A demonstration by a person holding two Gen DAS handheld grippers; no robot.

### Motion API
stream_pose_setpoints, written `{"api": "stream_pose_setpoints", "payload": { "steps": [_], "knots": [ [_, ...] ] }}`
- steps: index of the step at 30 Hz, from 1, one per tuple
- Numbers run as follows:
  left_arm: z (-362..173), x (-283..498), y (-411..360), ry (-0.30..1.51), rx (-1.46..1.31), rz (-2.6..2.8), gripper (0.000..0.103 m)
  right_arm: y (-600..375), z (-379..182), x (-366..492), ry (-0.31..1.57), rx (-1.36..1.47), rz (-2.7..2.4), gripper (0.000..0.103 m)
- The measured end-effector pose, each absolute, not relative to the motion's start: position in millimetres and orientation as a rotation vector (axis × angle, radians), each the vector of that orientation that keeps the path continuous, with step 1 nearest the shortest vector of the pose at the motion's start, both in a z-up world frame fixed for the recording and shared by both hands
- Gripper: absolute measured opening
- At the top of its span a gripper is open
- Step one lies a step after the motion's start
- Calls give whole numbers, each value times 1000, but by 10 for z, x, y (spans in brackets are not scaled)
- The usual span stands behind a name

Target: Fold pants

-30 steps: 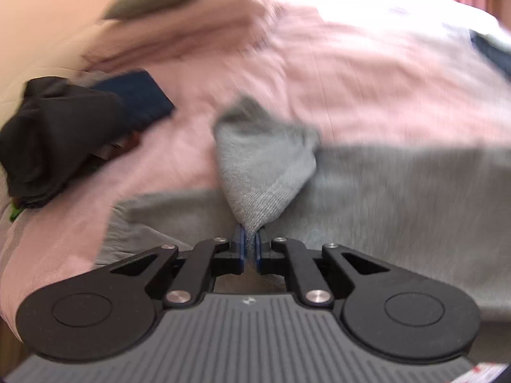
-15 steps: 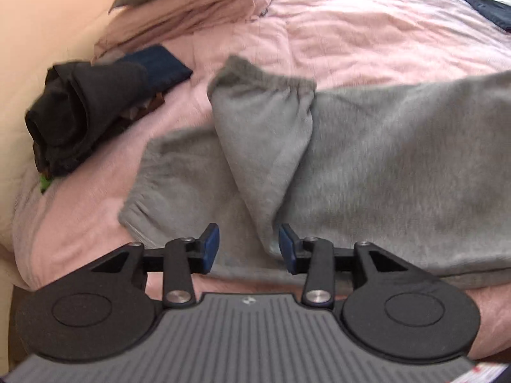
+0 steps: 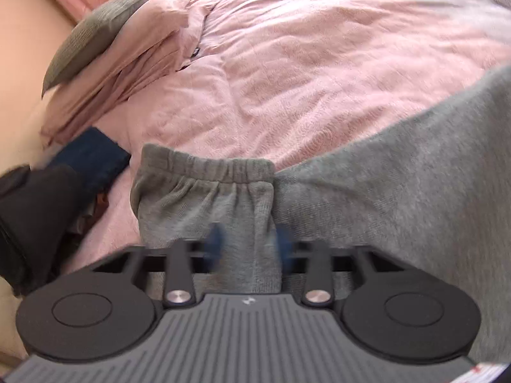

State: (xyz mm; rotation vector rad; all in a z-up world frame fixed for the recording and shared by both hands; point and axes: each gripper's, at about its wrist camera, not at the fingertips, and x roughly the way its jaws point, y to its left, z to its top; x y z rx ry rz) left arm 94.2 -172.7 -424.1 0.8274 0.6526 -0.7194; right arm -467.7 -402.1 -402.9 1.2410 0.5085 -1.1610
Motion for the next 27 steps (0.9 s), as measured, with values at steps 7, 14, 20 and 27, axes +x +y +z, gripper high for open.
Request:
{"api": "stream_pose_setpoints", "payload": {
  "steps": [7,14,20,27],
  "knots": [
    [-3531,1587,-242,775,41,-339,6,-4052,-3975,-4608,538,1193,-1196,41],
    [-4025,1898,851,1037,-390,-225,14,-4065,-3987,-4573,538,1196,-1210,41],
    [-4101,1971,708,1038,-380,-288,5,-4094,-3911,-4573,552,1174,-1207,20],
    [-3733,1676,734,923,-287,-372,4,-4150,-3561,-4659,496,1107,-1146,13]
  ]
}}
